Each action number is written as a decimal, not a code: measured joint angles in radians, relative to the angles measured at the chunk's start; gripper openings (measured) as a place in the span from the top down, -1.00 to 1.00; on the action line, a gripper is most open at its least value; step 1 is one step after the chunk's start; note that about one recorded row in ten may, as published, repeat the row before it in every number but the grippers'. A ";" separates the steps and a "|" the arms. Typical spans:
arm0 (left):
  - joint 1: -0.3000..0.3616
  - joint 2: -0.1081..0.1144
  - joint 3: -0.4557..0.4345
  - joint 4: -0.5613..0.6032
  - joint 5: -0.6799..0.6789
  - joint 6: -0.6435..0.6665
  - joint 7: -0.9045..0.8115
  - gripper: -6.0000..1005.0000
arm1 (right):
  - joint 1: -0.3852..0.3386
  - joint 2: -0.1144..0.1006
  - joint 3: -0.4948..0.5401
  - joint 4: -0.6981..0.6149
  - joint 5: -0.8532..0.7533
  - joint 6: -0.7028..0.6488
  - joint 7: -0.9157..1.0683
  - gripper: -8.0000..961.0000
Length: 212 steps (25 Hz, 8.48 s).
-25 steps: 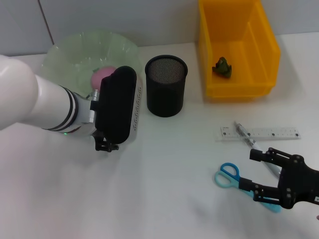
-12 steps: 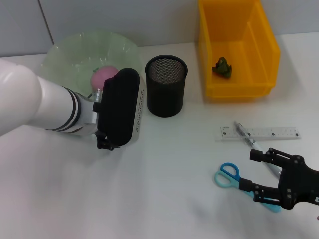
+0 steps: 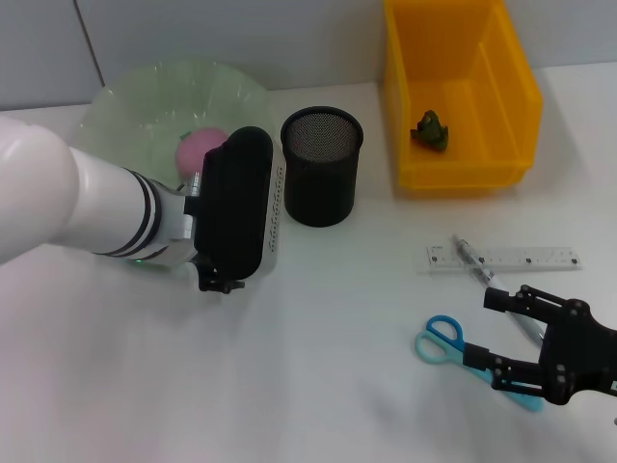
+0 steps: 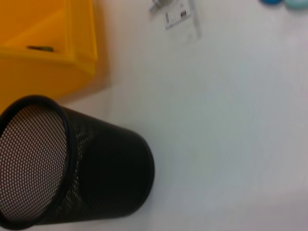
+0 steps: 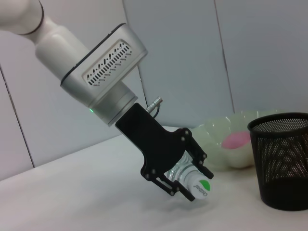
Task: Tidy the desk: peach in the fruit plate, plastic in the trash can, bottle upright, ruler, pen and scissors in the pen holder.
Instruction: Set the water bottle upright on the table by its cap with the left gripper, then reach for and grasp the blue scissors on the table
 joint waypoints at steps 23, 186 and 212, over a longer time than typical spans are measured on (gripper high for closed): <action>0.087 0.009 -0.212 0.068 -0.299 0.065 0.146 0.10 | 0.001 0.000 0.001 0.000 0.001 -0.001 0.007 -0.71; 0.238 0.016 -0.894 -0.685 -0.814 0.661 0.896 -0.59 | 0.449 0.000 -0.299 -0.983 -0.893 -0.359 1.565 -0.71; 0.207 0.019 -1.004 -0.777 -0.815 0.654 0.936 -0.59 | 0.389 0.010 -0.429 -1.031 -0.897 -0.337 1.590 -0.71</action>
